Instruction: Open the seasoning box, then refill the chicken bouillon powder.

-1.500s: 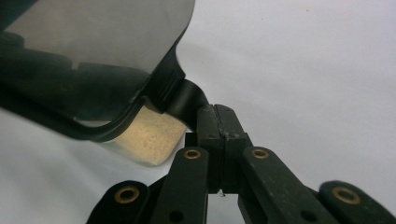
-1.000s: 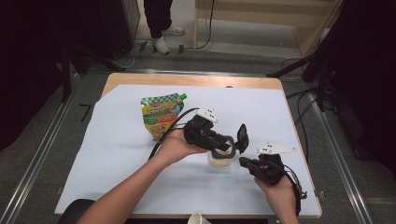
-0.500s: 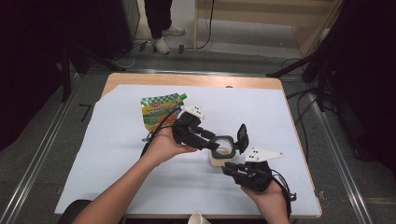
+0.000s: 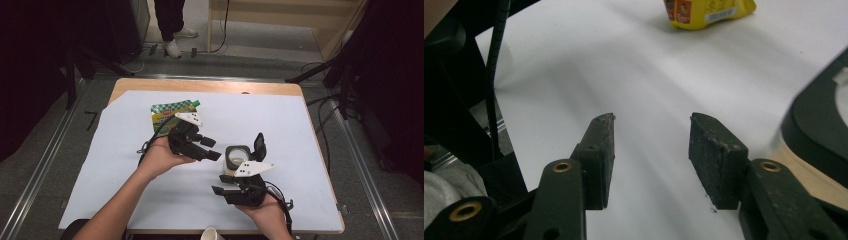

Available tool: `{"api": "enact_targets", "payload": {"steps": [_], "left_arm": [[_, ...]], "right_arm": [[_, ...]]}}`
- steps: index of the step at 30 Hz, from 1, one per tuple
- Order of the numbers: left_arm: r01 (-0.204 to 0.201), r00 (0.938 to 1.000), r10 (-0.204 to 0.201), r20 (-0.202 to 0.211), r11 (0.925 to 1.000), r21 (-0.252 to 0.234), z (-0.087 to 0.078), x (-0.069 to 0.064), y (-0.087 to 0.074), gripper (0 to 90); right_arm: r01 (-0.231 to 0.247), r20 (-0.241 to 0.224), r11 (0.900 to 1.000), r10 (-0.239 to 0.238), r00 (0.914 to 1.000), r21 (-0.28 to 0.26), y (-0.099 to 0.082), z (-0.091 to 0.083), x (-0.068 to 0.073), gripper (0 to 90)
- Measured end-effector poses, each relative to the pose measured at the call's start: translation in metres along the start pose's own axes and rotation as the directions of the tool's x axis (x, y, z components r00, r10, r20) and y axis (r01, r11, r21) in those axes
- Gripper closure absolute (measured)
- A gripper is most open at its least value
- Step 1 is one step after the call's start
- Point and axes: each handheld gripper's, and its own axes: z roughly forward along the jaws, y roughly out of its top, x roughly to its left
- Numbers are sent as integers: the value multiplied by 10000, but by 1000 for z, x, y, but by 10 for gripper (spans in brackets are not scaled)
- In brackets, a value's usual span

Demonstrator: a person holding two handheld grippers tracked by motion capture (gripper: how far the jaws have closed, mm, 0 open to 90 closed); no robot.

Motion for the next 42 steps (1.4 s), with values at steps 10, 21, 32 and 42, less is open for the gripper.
{"api": "enact_targets", "payload": {"steps": [10, 21, 32, 42], "left_arm": [[308, 9988, -316, -374, 9993, -200, -24, 7, -9, 442], [462, 9953, -491, -835, 9983, -358, -50, 10, -18, 448], [692, 9912, -723, -1107, 9971, -316, -76, 16, -33, 457], [898, 9876, -944, -1254, 9951, -416, -96, 25, -43, 456]], "right_arm": [[256, -113, 9993, -253, 9996, 280, 8, 14, 5, 504], [526, -253, 9969, -512, 9984, 581, 10, 27, 9, 481], [661, -485, 9954, -629, 9968, 689, 12, 35, 12, 472], [668, -490, 9953, -634, 9968, 704, 12, 37, 10, 455]]}}
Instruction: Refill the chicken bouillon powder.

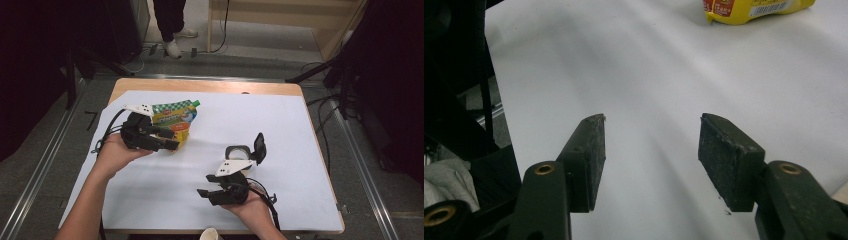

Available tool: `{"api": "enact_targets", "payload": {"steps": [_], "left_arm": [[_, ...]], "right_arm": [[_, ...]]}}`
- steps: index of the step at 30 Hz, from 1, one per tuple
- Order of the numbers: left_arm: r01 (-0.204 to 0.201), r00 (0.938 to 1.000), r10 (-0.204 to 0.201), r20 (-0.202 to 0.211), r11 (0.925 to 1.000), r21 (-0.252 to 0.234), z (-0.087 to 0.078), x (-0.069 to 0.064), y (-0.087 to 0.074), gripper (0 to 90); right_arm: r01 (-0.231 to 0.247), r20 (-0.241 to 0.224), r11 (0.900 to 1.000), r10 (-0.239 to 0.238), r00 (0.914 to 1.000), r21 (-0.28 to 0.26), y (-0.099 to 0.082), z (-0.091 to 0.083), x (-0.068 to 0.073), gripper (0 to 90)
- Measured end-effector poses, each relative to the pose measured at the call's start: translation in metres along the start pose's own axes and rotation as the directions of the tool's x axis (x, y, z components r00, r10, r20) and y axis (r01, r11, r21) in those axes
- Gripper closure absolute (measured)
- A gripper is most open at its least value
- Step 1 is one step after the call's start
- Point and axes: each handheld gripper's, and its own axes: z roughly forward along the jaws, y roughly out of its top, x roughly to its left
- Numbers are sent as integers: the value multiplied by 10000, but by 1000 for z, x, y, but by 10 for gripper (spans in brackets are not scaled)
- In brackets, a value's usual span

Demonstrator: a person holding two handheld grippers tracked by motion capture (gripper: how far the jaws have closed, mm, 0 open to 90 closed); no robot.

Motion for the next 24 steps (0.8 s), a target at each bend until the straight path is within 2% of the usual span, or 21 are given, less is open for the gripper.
{"api": "enact_targets", "payload": {"steps": [10, 17, 20, 21, 22, 24], "left_arm": [[224, 9988, -234, -427, 9994, -256, -26, 11, -10, 476], [611, 9922, -639, -1068, 9977, -295, -43, 23, -21, 478], [788, 9854, -817, -1492, 9966, -254, -44, 28, -24, 479], [788, 9854, -817, -1492, 9966, -254, -44, 28, -24, 480], [836, 9813, -870, -1720, 9961, -264, -40, 31, -23, 483], [853, 9832, -895, -1590, 9958, -335, -34, 34, -21, 490]], "right_arm": [[11, -55, 10000, -10, 10000, 38, 0, 0, 0, 455], [124, -128, 9998, -122, 9998, 170, 0, 5, 1, 456], [103, -146, 9998, -101, 9998, 152, 1, 6, 1, 458], [103, -146, 9998, -101, 9998, 152, 1, 6, 1, 458], [96, -168, 9998, -94, 9998, 150, 1, 7, 0, 459], [80, -176, 9998, -77, 9998, 181, 1, 9, 0, 459]]}}
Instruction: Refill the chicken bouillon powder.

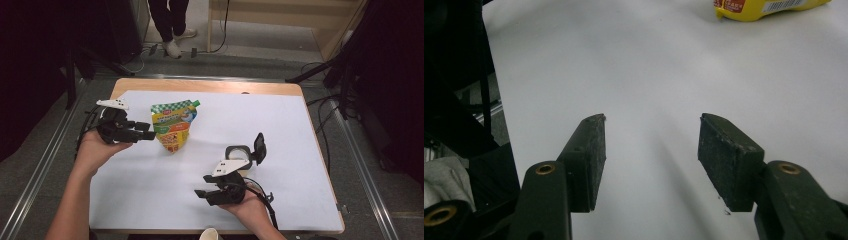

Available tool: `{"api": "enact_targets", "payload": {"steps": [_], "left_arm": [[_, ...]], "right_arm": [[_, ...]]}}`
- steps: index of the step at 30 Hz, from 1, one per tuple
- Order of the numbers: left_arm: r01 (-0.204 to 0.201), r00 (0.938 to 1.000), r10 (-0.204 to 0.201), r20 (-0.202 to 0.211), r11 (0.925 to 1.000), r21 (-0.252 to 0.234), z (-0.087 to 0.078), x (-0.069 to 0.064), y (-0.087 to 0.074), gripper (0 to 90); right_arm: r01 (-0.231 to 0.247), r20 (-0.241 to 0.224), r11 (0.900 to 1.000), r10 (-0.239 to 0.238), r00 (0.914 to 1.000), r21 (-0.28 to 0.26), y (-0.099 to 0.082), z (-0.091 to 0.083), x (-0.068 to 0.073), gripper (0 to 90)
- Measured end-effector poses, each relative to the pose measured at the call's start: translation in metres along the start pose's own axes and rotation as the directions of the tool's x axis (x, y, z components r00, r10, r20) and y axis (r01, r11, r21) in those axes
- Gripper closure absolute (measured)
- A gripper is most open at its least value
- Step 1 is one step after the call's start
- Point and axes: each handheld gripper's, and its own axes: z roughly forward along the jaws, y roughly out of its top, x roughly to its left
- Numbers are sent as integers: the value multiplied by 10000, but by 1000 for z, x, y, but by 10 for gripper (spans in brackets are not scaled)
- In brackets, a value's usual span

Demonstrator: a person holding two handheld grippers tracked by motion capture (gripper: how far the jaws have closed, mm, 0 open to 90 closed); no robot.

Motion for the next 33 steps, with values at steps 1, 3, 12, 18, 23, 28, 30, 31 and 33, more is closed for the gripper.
{"api": "enact_targets", "payload": {"steps": [1, 3, 12, 18, 23, 28, 30, 31, 33], "left_arm": [[0, 10000, 0, 0, 10000, 0, 0, 0, 0, 494], [-38, 10000, 38, 47, 10000, 43, 10, 2, 3, 500], [-85, 10000, 85, -3, 9996, -280, 31, 6, 10, 551], [88, 9999, -84, 72, 9981, -611, 42, 6, 12, 642], [167, 9999, -165, 50, 9982, -568, 50, 7, 11, 684], [-550, 9983, 533, -252, 9958, -733, 56, 5, 9, 774], [-763, 9966, 736, -377, 9941, -775, 56, 4, 8, 802], [-810, 9959, 776, -466, 9937, -768, 54, 3, 8, 813], [-818, 9946, 749, -724, 9919, -971, 49, 1, 9, 872]], "right_arm": [[0, 0, 10000, 0, 10000, 0, 0, 0, 0, 459], [-24, 61, 10000, 24, 10000, -5, 3, 4, -3, 459], [-84, 217, 10000, 84, 9997, 32, 18, 18, -2, 459], [163, 289, 9996, -169, 9994, 213, 28, 38, 0, 458], [64, 294, 10000, -66, 9995, 59, 36, 49, -4, 459], [22, 300, 10000, -25, 9995, 88, 30, 54, -5, 462], [-6, 279, 10000, 4, 9996, 77, 26, 54, -5, 465], [-10, 290, 10000, 8, 9996, 70, 25, 55, -4, 465], [82, 288, 9999, -83, 9995, 62, 23, 57, -3, 467]]}}
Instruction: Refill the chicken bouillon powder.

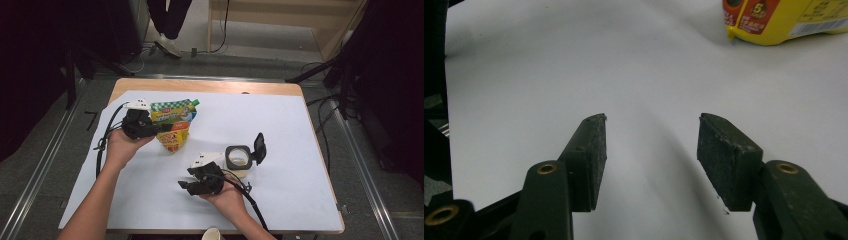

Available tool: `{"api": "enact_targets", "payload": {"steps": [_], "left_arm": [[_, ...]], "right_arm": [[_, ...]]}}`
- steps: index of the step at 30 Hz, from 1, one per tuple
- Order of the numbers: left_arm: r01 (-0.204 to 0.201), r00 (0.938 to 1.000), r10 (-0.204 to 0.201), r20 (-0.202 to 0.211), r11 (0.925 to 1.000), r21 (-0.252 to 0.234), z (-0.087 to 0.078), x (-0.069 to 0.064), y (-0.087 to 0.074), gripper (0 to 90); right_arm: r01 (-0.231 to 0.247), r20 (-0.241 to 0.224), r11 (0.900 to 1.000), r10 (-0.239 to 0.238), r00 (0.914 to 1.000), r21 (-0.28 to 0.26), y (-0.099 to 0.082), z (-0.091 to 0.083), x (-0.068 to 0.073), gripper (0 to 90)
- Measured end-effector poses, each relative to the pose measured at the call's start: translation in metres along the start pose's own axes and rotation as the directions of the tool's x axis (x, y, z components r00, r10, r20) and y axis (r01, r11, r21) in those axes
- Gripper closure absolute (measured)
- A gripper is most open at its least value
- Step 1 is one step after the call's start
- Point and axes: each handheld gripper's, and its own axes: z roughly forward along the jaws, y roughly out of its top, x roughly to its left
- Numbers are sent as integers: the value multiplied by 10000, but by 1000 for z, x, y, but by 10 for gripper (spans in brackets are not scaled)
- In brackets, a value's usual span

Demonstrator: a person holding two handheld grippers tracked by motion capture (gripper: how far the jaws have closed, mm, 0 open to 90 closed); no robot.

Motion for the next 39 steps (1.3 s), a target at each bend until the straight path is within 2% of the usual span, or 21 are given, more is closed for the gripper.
{"api": "enact_targets", "payload": {"steps": [3, 5, 8, 11, 18, 21, 24, 32, 33, 38, 39], "left_arm": [[140, 9999, -140, -49, 9999, 50, -2, 0, 0, 900], [157, 9996, -155, -226, 9999, 64, -1, -3, 2, 900], [167, 9996, -164, -218, 9997, 151, -1, -4, 4, 900], [366, 9993, -367, 59, 9992, 164, -5, -6, 7, 900], [250, 9991, -260, 337, 9993, 294, -24, -18, 18, 900], [409, 9975, -419, 575, 9990, 187, -27, -20, 20, 900], [477, 9948, -489, 899, 9988, 148, -30, -24, 22, 900], [229, 9926, -252, 1192, 9995, 206, -37, -40, 29, 900], [197, 9894, -216, 1434, 9997, 145, -40, -45, 30, 900], [81, 9831, -97, 1827, 9999, 97, -44, -57, 33, 900], [96, 9800, -117, 1985, 9999, 113, -45, -59, 33, 900]], "right_arm": [[171, 26, 9999, -172, 9998, 24, -2, 5, 1, 471], [150, -2, 9999, -150, 9999, 67, -3, 8, 0, 473], [23, -24, 10000, -23, 10000, 80, -4, 10, -1, 475], [-120, 9, 9999, 120, 9999, 40, -6, 10, -5, 478], [-245, 232, 9996, 249, 9994, -172, -5, 4, -11, 480], [-301, 294, 9992, 308, 9991, -258, -5, 3, -14, 480], [-694, 292, 9968, 705, 9971, -389, -5, 1, -18, 484], [-839, 475, 9951, 864, 9951, -524, -4, 3, -19, 504], [-913, 537, 9942, 944, 9941, -572, -4, 4, -20, 520], [-899, 739, 9928, 958, 9926, -796, -3, 5, -21, 561], [-874, 794, 9928, 939, 9924, -817, -3, 6, -20, 584]]}}
